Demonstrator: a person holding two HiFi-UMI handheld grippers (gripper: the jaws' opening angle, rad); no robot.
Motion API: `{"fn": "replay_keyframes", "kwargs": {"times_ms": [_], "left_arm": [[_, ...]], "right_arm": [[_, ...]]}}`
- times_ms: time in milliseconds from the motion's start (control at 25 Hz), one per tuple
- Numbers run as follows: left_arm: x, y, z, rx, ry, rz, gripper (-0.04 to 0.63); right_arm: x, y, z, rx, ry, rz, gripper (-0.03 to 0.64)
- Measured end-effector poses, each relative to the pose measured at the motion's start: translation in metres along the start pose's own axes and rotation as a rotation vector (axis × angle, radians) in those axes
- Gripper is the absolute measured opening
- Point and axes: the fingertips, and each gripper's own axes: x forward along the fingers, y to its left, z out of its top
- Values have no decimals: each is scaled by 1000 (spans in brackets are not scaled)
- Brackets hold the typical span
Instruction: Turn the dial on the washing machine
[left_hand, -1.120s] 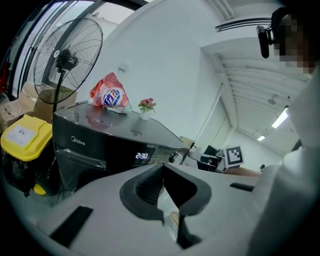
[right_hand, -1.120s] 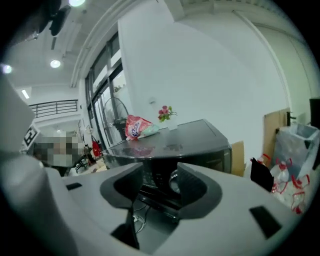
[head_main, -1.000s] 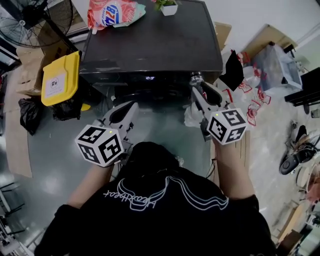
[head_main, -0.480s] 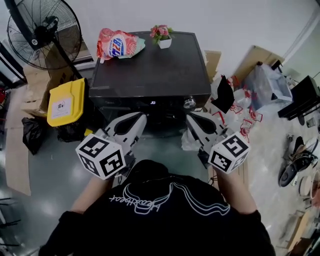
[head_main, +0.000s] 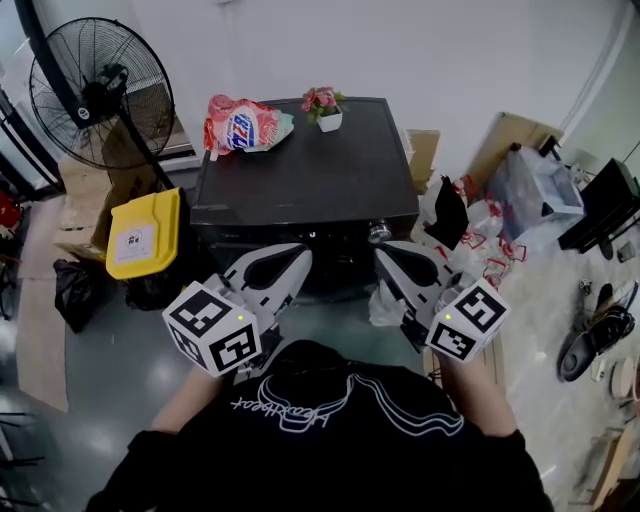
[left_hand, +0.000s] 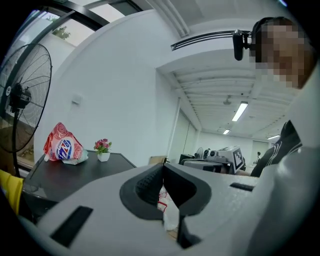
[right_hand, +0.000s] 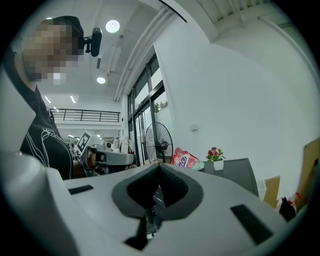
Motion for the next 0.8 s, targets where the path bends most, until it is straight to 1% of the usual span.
{"fn": "replay_keyframes", "kwargs": {"times_ms": [240, 360, 800], "left_arm": [[3, 2, -2, 11, 2, 5, 6], [4, 6, -5, 1, 6, 12, 6], [12, 13, -12, -13, 17, 9, 6]], "right_arm": [[0, -11, 1, 9, -12, -33, 5], [1, -14, -4, 20, -6, -46, 5], [4, -19, -13, 12, 12, -56, 5]]}}
